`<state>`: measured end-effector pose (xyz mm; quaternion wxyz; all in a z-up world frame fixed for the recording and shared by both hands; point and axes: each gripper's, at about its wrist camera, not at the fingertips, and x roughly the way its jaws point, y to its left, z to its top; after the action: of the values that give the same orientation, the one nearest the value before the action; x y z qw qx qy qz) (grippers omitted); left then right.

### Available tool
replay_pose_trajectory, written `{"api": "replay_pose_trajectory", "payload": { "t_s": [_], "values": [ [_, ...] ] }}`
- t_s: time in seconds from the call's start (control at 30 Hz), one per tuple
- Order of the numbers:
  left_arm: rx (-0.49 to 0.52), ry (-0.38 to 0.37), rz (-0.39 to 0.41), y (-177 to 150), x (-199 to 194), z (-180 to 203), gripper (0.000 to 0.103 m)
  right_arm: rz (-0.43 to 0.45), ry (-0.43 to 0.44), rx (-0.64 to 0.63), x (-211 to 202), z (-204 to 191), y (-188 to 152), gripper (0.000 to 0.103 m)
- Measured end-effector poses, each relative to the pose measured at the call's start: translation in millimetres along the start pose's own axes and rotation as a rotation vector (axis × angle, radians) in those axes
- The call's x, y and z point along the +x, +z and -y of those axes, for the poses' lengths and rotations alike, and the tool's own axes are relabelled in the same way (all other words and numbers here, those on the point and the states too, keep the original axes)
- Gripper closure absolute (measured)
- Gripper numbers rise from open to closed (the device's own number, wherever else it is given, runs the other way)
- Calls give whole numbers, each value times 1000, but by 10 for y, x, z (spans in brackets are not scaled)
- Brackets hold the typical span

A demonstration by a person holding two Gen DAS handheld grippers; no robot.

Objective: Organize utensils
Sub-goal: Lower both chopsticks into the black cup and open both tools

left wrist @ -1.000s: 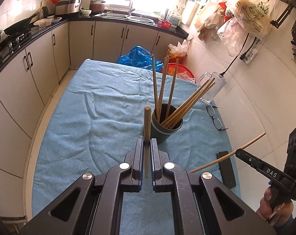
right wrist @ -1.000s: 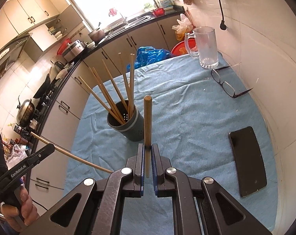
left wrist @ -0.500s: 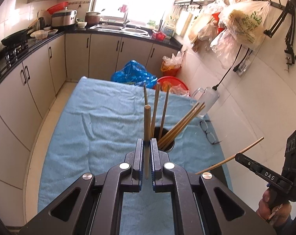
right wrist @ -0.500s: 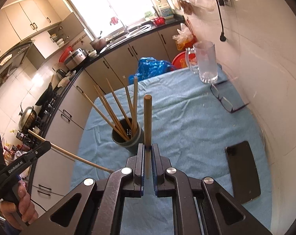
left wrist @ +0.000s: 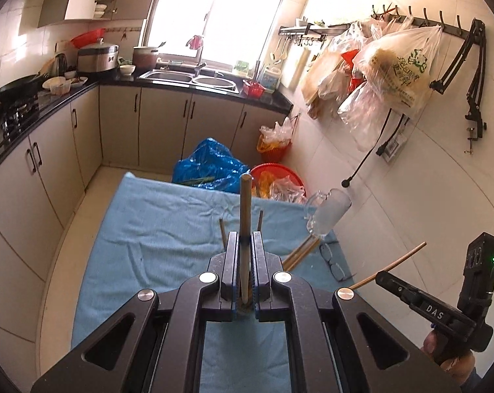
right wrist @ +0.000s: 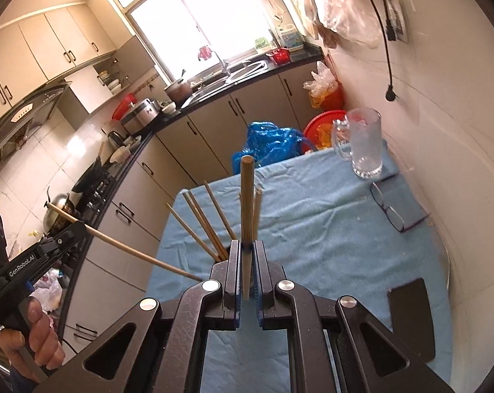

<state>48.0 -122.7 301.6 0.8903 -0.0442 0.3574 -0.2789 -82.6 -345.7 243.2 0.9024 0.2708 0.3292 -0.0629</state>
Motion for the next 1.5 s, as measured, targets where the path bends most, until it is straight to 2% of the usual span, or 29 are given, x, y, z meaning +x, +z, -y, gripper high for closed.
{"api": "replay_pose_trajectory", "payload": {
  "t_s": [0.37,0.67,0.97,1.5],
  "values": [
    [-7,2,-49,5,447,12,97,-1,-15,-24,359,-160,206,96],
    [-23,13,-124,-201,844,-98,97,-79,-66,-15,822,-51,75,96],
    [-11,28,-170,-368,1086,-186,97,-148,-81,5,1171,66,-44,96],
    [-11,86,-194,-469,1307,-338,96,-175,-91,-2,1344,89,-68,96]
  ]
}}
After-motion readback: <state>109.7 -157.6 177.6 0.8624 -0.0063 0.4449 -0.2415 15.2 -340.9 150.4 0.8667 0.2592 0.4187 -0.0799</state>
